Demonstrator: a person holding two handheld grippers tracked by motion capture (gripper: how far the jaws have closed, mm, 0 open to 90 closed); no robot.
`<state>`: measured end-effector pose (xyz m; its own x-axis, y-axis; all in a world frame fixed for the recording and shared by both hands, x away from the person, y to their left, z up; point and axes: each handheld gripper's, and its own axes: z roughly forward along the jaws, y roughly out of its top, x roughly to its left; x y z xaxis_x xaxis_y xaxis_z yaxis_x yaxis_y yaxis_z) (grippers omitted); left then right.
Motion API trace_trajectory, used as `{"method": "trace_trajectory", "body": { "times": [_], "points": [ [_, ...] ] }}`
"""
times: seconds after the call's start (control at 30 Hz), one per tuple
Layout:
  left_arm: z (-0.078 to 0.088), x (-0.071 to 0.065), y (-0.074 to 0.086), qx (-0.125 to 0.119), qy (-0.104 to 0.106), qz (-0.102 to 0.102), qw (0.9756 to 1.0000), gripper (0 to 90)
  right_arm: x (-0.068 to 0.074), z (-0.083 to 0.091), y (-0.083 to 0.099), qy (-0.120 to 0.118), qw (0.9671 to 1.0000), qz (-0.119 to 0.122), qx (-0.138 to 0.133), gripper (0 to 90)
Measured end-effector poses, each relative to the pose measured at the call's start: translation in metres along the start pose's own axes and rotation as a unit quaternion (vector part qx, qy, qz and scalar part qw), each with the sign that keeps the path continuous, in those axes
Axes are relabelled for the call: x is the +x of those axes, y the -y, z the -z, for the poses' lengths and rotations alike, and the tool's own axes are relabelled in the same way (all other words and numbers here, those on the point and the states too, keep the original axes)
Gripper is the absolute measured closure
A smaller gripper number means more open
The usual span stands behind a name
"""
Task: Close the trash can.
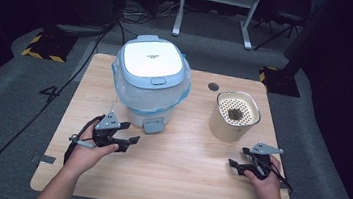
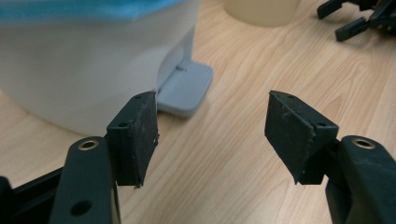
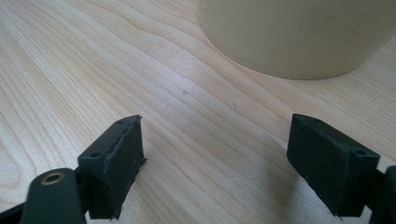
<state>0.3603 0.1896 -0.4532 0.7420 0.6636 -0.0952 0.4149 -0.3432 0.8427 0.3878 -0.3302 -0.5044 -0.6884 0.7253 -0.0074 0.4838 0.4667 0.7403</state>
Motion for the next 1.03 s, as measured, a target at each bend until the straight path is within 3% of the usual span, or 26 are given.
{"method": "trace_trajectory", "body": {
  "times": [0.1, 0.17, 0.27, 0.37, 0.43, 0.5, 0.53, 0.6, 0.7, 0.77, 1.03],
  "points": [
    [-0.005, 0.003, 0.011, 0.011, -0.005, 0.014, 0.9998, 33.5, 0.000, 0.000, 0.000, 0.000, 1.0000, 0.000, 0.000, 18.8],
    [-0.008, 0.006, 0.017, 0.032, -0.015, 0.010, 0.9993, 32.9, 0.000, 0.000, 0.000, 0.000, 1.0000, 0.000, 0.000, 18.7],
    [-0.011, 0.009, 0.022, 0.087, -0.037, -0.006, 0.9955, 29.7, 0.000, 0.000, 0.000, 0.000, 1.0000, 0.000, 0.000, 18.8],
    [-0.016, 0.012, 0.028, 0.116, -0.038, -0.008, 0.9924, 29.1, 0.000, 0.000, 0.000, 0.000, 1.0000, 0.000, 0.000, 18.8],
    [-0.018, 0.012, 0.031, 0.113, -0.037, -0.002, 0.9929, 29.1, 0.000, 0.000, 0.000, 0.000, 1.0000, 0.000, 0.000, 18.8],
    [-0.022, 0.014, 0.039, 0.121, -0.038, 0.010, 0.9919, 29.1, 0.000, 0.000, 0.000, 0.000, 1.0000, 0.000, 0.000, 18.8],
    [-0.023, 0.015, 0.041, 0.114, -0.038, 0.005, 0.9928, 28.7, 0.000, 0.000, 0.000, 0.000, 1.0000, 0.000, 0.000, 18.8],
    [-0.023, 0.016, 0.043, 0.103, -0.042, 0.014, 0.9937, 27.2, 0.000, 0.000, 0.000, 0.000, 1.0000, 0.000, 0.000, 18.8],
    [-0.023, 0.018, 0.043, 0.108, -0.059, 0.020, 0.9921, 22.5, 0.000, 0.000, 0.000, 0.000, 1.0000, 0.000, 0.000, 18.8],
    [-0.023, 0.017, 0.044, 0.115, -0.070, 0.011, 0.9908, 20.8, 0.000, 0.000, 0.000, 0.000, 1.0000, 0.000, 0.000, 18.8],
    [-0.023, 0.014, 0.044, 0.115, -0.084, 0.022, 0.9895, 19.0, 0.000, 0.000, 0.000, 0.000, 1.0000, 0.000, 0.000, 18.8]
  ]
}}
